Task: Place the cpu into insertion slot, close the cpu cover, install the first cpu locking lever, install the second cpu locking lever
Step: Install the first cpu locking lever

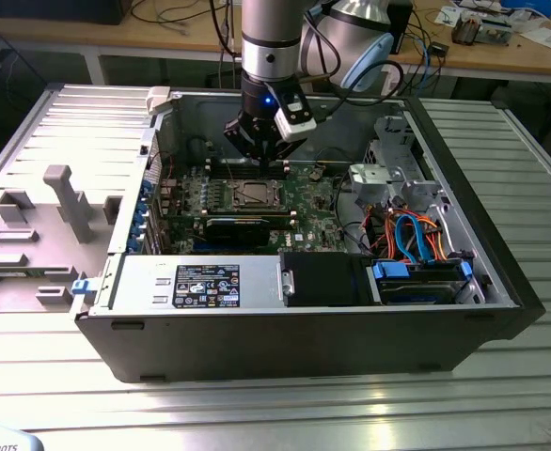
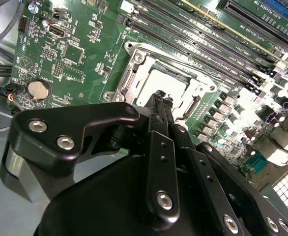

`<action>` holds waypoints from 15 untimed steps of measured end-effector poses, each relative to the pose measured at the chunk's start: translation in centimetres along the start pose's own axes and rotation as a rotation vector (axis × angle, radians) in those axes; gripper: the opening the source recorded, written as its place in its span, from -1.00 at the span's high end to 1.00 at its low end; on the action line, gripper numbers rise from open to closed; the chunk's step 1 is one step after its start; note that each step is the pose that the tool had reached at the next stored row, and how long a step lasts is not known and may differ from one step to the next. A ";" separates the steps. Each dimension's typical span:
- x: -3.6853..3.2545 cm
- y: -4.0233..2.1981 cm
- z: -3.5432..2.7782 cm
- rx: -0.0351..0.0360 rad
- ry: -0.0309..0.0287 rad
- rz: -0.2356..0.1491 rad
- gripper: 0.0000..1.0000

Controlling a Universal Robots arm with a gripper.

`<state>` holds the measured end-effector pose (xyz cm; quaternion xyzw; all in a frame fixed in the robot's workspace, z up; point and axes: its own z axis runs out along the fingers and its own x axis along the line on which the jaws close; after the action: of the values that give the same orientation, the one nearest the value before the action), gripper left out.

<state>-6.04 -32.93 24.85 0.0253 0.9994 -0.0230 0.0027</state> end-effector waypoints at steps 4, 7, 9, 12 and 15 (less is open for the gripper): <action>0.00 0.00 0.00 -0.0001 -0.0007 -0.015 0.79; 0.00 0.00 0.00 -0.0001 -0.0012 -0.026 0.79; 0.00 0.00 0.00 -0.0002 -0.0014 -0.031 0.79; 0.00 0.00 0.00 -0.0002 -0.0018 -0.039 0.79; 0.00 0.00 0.00 -0.0003 -0.0021 -0.047 0.79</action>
<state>-6.04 -32.93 24.85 0.0018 0.9997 -0.0229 0.0032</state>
